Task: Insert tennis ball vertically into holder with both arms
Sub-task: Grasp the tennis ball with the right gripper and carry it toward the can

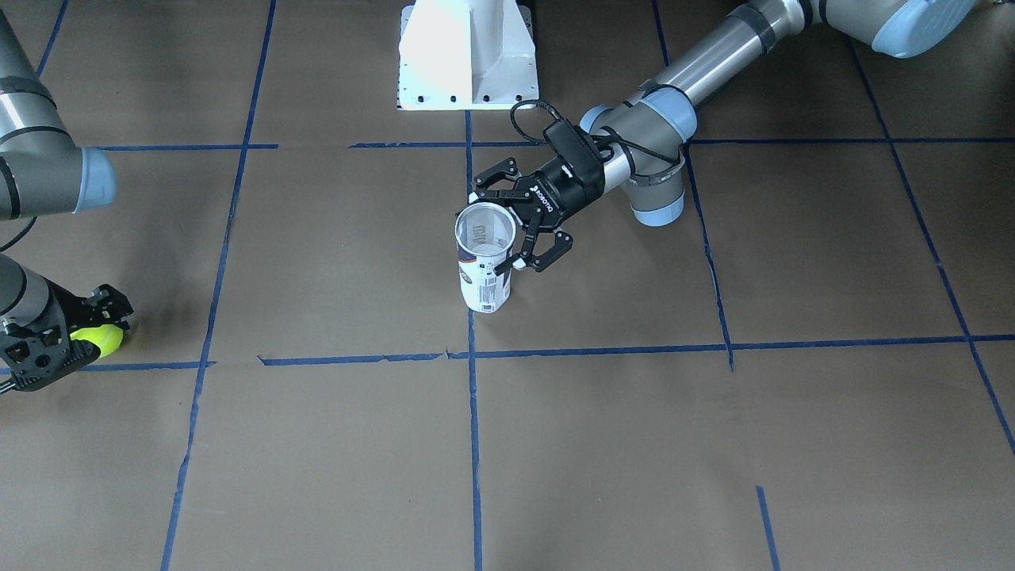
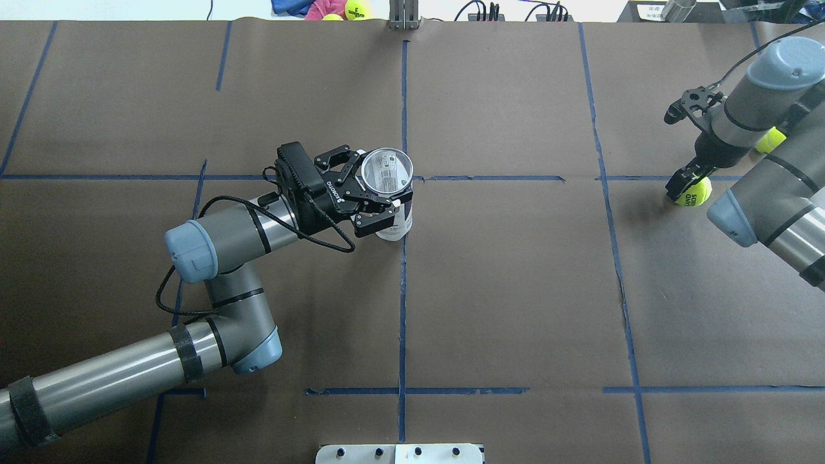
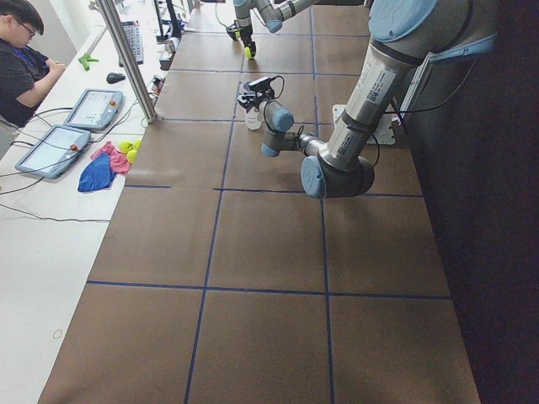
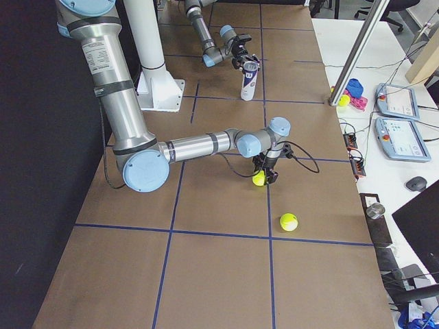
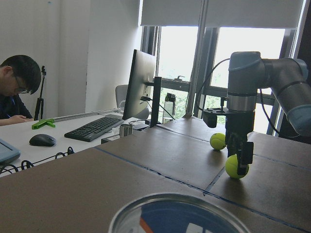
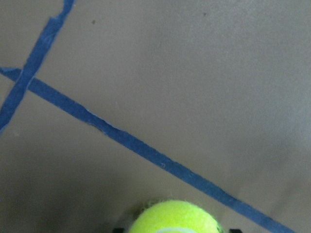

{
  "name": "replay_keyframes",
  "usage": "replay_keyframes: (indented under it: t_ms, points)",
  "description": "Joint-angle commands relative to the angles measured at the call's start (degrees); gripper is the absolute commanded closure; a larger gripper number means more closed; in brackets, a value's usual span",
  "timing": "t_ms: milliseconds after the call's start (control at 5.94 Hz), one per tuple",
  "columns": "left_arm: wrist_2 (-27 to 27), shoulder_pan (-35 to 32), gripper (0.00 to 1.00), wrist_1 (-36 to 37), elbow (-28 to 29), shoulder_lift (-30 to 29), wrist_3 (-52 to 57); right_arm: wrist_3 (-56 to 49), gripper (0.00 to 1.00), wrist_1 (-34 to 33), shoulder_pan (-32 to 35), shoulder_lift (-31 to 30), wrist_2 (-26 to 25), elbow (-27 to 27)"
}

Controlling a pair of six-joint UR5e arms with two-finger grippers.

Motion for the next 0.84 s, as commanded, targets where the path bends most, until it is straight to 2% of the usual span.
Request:
replay_keyframes:
  t_ms: [0,337,674]
  points:
    - [0.0,0.0,0.06,0.0,0.0,0.0,0.0,0.8,0.89,0.0,0.1,0.3,-0.5,0.9]
    - [0.0,-0.1,0.06,0.0,0.0,0.0,0.0,14.8,0.93,-0.9,0.1,0.8,0.0,10.7]
    - [0.0,0.0,0.06,0.0,-0.1,0.0,0.0,34.3,0.96,-1.5,-0.6,6.7,0.2,16.6]
